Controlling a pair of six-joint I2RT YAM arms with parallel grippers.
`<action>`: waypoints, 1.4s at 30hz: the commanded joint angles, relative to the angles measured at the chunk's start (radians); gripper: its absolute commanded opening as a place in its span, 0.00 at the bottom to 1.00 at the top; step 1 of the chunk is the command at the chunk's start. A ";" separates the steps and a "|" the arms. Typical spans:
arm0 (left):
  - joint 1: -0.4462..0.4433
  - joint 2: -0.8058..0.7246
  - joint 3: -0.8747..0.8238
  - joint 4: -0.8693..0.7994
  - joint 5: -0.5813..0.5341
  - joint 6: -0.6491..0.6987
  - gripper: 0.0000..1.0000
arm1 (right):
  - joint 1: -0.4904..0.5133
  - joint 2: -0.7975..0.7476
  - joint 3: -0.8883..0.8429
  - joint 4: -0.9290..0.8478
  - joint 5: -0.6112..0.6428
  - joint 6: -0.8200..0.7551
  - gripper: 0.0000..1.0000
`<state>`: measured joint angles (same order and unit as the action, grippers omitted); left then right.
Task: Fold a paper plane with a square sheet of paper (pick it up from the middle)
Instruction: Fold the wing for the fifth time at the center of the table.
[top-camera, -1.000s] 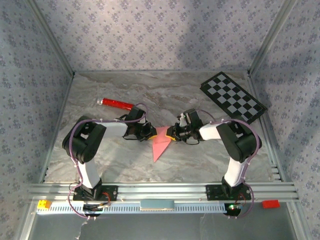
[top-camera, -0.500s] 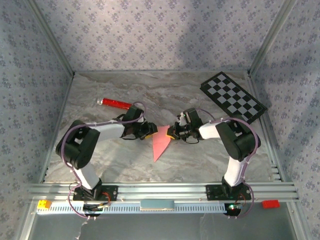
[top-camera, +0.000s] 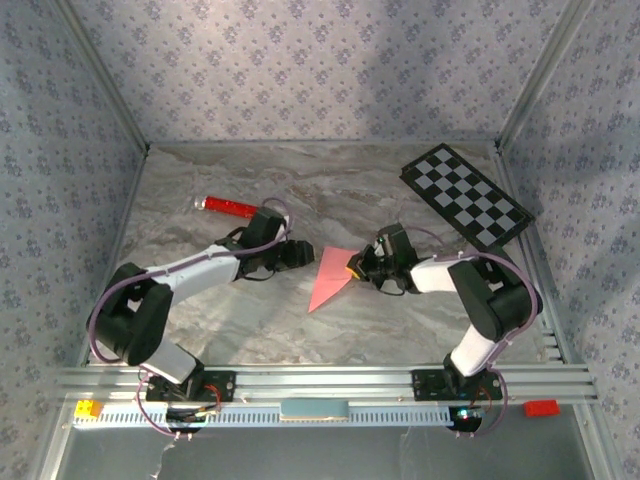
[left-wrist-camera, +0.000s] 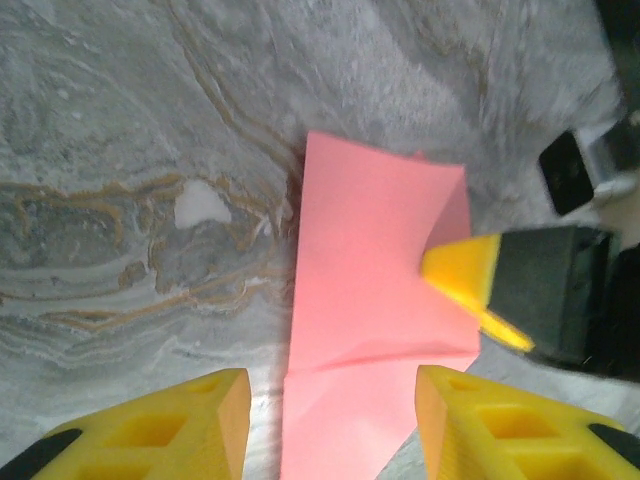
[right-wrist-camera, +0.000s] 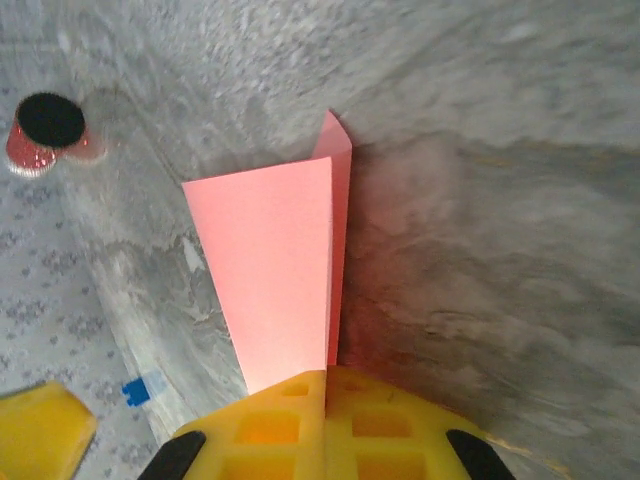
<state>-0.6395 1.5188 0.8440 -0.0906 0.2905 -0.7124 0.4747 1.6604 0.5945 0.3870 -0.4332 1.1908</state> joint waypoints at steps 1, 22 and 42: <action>-0.084 -0.036 0.019 -0.100 -0.100 0.129 0.46 | 0.009 -0.049 -0.016 0.022 0.078 0.082 0.03; -0.503 0.180 0.200 -0.294 -0.657 0.353 0.47 | 0.005 -0.096 -0.025 -0.005 0.070 0.079 0.04; -0.505 0.238 0.188 -0.260 -0.669 0.350 0.33 | -0.001 -0.101 -0.028 -0.011 0.068 0.086 0.04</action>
<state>-1.1393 1.7317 1.0176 -0.3447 -0.3561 -0.3740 0.4789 1.5795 0.5781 0.3859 -0.3771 1.2655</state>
